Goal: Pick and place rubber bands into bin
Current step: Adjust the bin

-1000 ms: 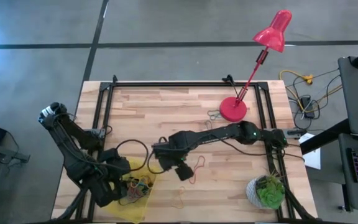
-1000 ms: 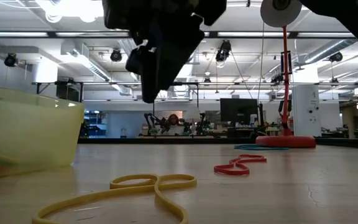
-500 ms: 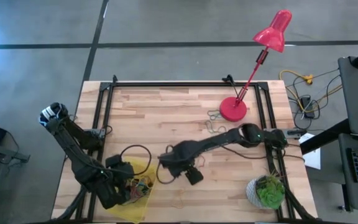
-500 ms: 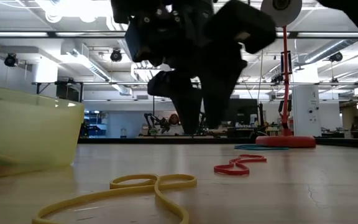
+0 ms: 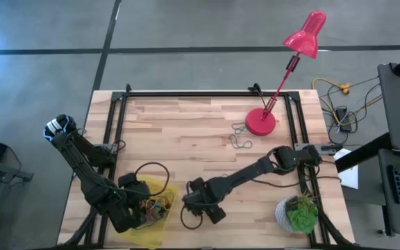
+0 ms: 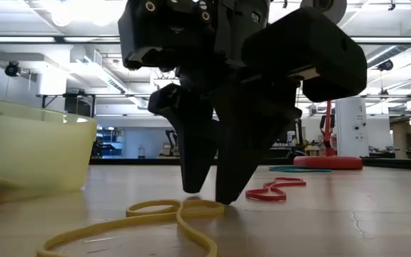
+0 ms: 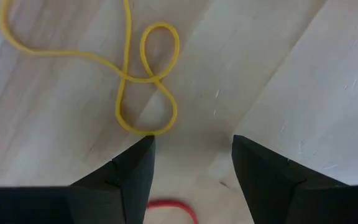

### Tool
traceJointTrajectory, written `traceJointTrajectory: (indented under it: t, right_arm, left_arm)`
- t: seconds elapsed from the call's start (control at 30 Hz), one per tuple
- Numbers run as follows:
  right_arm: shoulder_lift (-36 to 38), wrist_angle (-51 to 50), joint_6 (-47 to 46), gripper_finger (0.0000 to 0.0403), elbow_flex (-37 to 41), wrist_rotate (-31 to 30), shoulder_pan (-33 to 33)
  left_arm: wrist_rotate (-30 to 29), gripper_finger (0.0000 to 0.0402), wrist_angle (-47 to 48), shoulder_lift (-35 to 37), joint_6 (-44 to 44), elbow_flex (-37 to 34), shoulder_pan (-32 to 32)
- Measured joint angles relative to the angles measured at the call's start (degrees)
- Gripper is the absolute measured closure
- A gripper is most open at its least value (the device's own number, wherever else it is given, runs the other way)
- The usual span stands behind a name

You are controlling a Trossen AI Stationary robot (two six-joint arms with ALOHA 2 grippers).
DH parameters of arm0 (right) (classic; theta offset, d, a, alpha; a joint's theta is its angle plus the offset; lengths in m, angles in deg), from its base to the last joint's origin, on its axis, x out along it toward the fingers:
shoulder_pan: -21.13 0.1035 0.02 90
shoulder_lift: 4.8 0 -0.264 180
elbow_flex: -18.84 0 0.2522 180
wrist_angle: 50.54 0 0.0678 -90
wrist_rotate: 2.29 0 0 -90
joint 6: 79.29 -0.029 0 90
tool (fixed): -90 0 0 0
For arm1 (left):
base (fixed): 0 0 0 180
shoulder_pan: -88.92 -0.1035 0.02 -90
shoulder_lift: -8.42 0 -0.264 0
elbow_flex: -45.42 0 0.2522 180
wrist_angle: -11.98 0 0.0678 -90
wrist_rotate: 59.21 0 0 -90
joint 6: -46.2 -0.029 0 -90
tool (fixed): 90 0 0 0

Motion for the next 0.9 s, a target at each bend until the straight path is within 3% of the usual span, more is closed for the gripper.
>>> traceJointTrajectory:
  t: [0.3, 0.4, 0.63, 0.9]
  right_arm:
    - [0.3, 1.1, -7.1, 0.0202, 0.7, -2.0, 1.3]
    - [1.0, 0.6, -7.6, 0.0202, 0.5, -6.1, 1.5]
    - [4.0, 1.0, -7.1, 0.0202, 1.3, -13.2, 0.9]
    - [4.3, 1.1, -6.4, 0.0202, 1.6, -15.5, -0.9]
  left_arm:
    - [0.0, 0.0127, -0.3, 0.0, 0.0, -0.6, 0.0]
    - [1.4, 0.0127, 0.9, 0.0, 1.3, -0.6, 0.0]
    - [9.2, 0.0127, 17.5, 0.0, 17.4, 0.1, 2.7]
    - [25.8, 0.0127, 20.5, -1.3, 29.5, -3.0, 4.9]
